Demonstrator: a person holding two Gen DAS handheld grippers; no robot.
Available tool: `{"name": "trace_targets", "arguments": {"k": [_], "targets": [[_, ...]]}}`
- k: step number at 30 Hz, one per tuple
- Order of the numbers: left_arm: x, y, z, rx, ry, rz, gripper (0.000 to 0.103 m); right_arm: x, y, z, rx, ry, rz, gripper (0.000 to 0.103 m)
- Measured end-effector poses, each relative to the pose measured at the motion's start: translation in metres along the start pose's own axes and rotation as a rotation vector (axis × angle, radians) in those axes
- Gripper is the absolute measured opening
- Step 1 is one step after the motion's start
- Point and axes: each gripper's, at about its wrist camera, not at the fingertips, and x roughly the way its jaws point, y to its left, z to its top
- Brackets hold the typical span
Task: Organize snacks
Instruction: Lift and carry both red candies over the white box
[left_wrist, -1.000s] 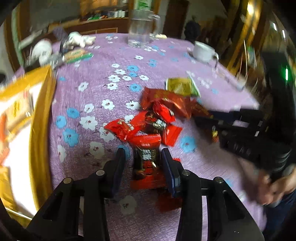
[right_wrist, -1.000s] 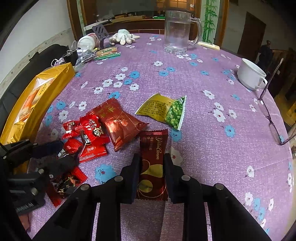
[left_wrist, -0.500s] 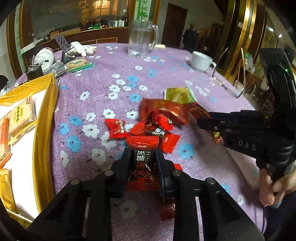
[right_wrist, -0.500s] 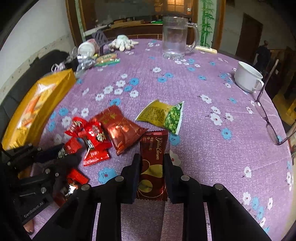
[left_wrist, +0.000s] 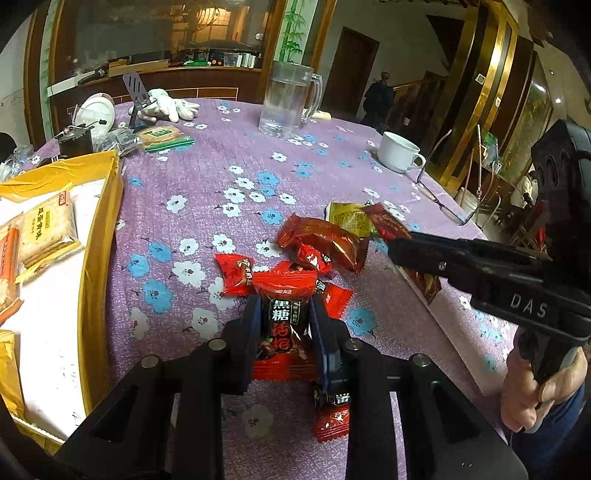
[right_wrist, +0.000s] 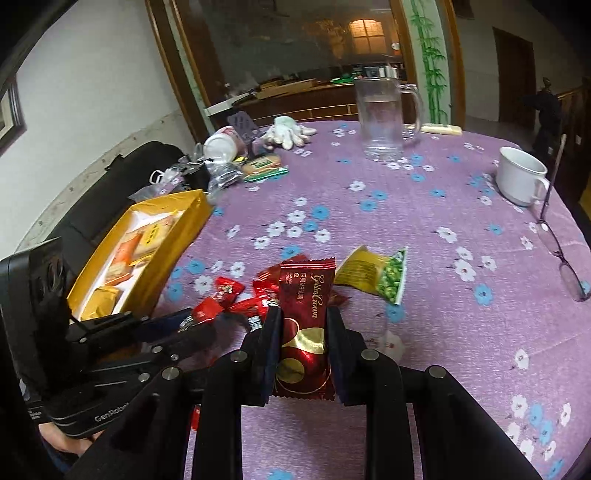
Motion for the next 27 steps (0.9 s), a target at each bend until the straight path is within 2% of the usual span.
{"name": "trace_targets", "arguments": {"k": [13, 27], "targets": [[-0.005, 0.001, 0.0, 0.003, -0.021, 0.001, 0.023, 0.007, 0.008, -0.005, -0.015, 0.021, 0.026, 0.025], [-0.032, 0.001, 0.0, -0.005, -0.063, -0.014, 0.023, -0.001, -0.006, -0.001, 0.086, 0.011, 0.04, 0.025]]}}
